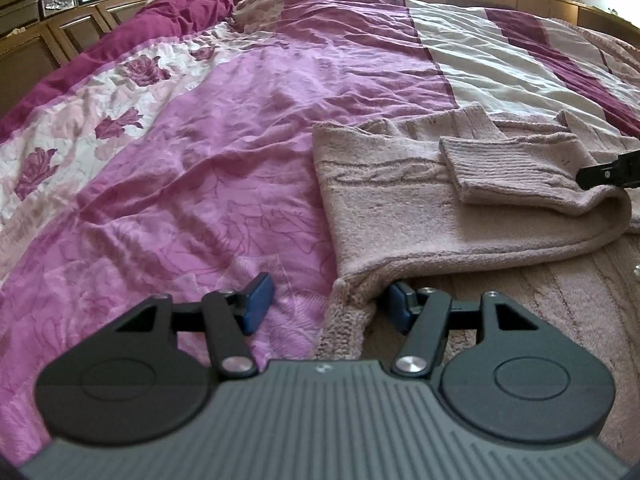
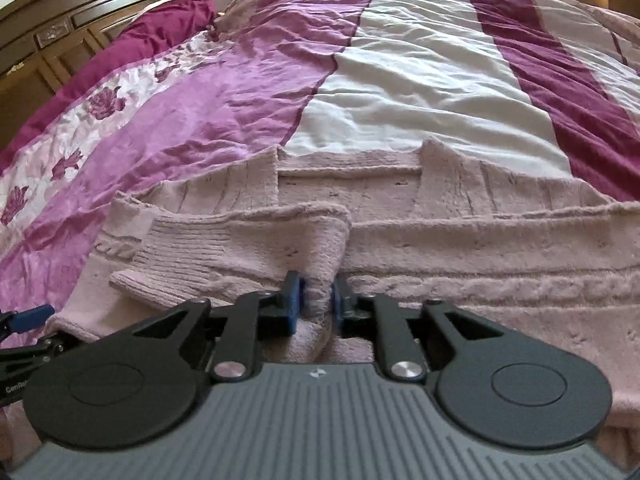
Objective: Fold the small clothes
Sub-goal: 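Lay the sleeve across the body with the right gripper, then open, then grasp the cardigan side edge with the right gripper and lift it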
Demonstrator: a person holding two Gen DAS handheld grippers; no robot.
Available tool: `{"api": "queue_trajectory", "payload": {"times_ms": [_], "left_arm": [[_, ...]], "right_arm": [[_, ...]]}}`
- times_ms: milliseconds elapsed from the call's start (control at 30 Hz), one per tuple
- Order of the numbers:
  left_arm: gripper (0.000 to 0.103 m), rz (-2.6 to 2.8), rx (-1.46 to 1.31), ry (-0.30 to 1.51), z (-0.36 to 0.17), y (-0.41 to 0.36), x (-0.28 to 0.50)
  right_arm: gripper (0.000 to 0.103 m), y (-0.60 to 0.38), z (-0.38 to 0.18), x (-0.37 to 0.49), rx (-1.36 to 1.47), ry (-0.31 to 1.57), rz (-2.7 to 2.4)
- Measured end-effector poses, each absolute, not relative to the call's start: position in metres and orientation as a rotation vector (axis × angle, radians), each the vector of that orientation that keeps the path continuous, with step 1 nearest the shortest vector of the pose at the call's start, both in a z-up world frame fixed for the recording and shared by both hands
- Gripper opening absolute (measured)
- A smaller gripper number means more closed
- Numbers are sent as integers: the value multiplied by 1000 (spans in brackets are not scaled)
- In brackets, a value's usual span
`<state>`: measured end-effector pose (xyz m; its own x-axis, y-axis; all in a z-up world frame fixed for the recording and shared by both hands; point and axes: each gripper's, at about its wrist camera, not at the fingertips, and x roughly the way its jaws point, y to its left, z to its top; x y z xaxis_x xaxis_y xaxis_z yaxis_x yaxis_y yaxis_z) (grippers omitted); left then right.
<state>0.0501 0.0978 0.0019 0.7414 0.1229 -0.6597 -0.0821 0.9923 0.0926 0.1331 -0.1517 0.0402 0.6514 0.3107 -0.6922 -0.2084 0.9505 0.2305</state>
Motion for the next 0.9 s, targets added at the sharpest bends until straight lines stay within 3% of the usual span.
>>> {"api": "queue_trajectory", "payload": {"times_ms": [100, 333, 633, 900], "left_arm": [[61, 95, 58, 726, 7, 98, 46], [60, 22, 60, 699, 27, 97, 30], [60, -86, -41, 656, 47, 93, 27], [60, 13, -70, 695, 29, 100, 49]], "right_arm": [[45, -154, 44, 127, 153, 805, 279], [55, -163, 59, 96, 191, 768, 254], [61, -156, 78, 57, 230, 681, 256], [65, -127, 79, 54, 177, 674, 322]]}}
